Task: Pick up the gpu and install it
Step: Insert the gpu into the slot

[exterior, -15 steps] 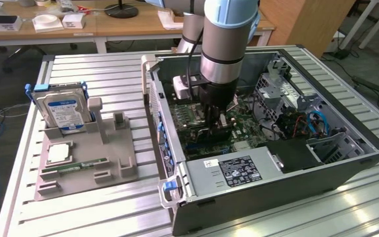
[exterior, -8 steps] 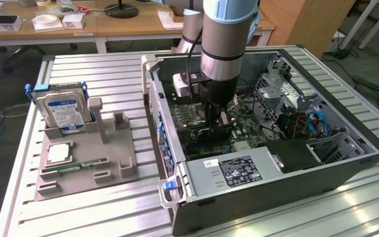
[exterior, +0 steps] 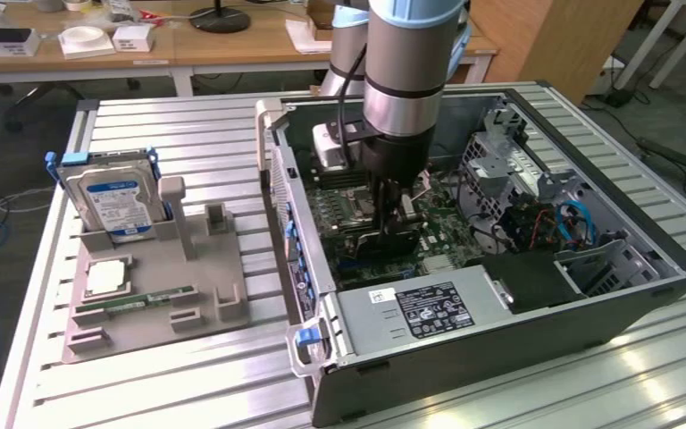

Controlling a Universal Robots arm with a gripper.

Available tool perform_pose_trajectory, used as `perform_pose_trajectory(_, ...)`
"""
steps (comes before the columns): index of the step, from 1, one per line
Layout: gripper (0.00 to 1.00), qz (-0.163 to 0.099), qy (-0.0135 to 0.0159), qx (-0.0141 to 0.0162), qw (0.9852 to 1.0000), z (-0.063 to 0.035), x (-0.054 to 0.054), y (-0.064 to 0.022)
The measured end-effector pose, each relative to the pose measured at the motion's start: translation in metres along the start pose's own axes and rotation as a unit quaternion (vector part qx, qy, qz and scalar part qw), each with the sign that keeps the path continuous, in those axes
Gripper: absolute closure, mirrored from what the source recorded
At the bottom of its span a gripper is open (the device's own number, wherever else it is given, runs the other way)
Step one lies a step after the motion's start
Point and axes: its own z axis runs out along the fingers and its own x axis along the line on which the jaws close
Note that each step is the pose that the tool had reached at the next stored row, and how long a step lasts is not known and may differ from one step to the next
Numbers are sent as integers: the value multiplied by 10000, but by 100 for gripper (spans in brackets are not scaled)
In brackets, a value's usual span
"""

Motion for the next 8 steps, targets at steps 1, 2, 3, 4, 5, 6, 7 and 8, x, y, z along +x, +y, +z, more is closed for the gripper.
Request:
perform_pose_trajectory(1, 67, 0, 0, 0, 10000, -20, 0, 0)
perform_pose_trajectory(2, 67, 0, 0, 0, 10000, -39, 1, 0)
perform_pose_trajectory(3, 67, 0, 0, 0, 10000, -56, 1, 0)
perform_pose_trajectory(4, 67, 0, 0, 0, 10000, -67, 1, 1)
perform_pose_trajectory(5, 67, 1, -1, 0, 10000, -68, 1, 5)
perform_pose_trajectory(6, 67, 1, -1, -2, 10000, -68, 0, 7)
perform_pose_trajectory(7, 67, 0, -1, -6, 10000, -69, 1, 11)
perform_pose_trajectory(8, 67, 0, 0, -11, 10000, -70, 1, 14)
